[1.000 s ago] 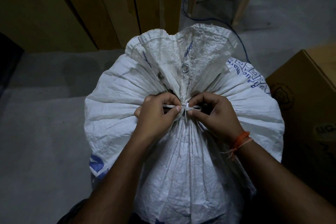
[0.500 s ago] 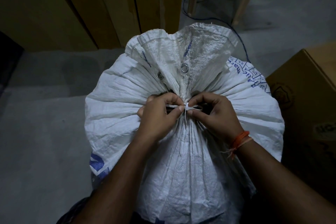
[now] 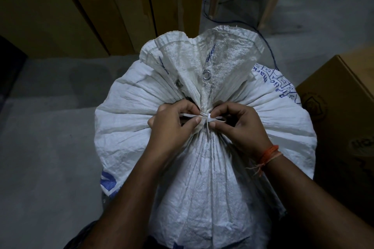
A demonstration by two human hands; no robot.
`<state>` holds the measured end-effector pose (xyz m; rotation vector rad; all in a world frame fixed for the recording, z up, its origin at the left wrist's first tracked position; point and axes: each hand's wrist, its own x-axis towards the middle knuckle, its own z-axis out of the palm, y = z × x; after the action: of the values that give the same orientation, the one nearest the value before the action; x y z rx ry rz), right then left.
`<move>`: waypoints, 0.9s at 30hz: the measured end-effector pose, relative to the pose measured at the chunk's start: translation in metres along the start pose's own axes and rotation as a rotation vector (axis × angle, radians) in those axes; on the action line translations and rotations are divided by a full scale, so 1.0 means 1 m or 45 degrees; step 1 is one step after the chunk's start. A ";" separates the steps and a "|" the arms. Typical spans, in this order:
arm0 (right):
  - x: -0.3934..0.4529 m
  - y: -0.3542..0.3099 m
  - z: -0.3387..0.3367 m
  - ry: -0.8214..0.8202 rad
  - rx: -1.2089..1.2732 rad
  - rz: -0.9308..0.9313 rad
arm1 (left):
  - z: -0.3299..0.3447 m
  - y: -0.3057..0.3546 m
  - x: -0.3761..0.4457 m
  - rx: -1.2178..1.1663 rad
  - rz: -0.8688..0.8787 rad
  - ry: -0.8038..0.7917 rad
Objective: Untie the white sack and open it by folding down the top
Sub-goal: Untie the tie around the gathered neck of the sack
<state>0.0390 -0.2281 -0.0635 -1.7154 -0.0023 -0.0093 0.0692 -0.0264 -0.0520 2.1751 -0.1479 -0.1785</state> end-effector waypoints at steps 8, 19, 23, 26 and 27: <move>0.000 0.000 -0.001 0.004 -0.015 -0.001 | 0.003 0.000 0.001 -0.052 -0.052 -0.034; 0.000 0.000 0.000 0.001 -0.004 0.007 | 0.006 0.003 0.000 -0.051 -0.040 -0.026; 0.000 -0.001 -0.001 -0.008 -0.016 0.003 | 0.006 0.003 0.000 -0.041 -0.044 -0.024; 0.000 -0.002 -0.001 -0.004 -0.021 0.007 | 0.007 0.003 0.000 -0.036 -0.047 -0.021; -0.001 -0.002 -0.001 -0.001 -0.017 0.011 | 0.008 0.003 0.000 -0.039 -0.046 -0.023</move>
<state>0.0385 -0.2285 -0.0610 -1.7290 0.0048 -0.0023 0.0673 -0.0345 -0.0535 2.1474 -0.1156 -0.2198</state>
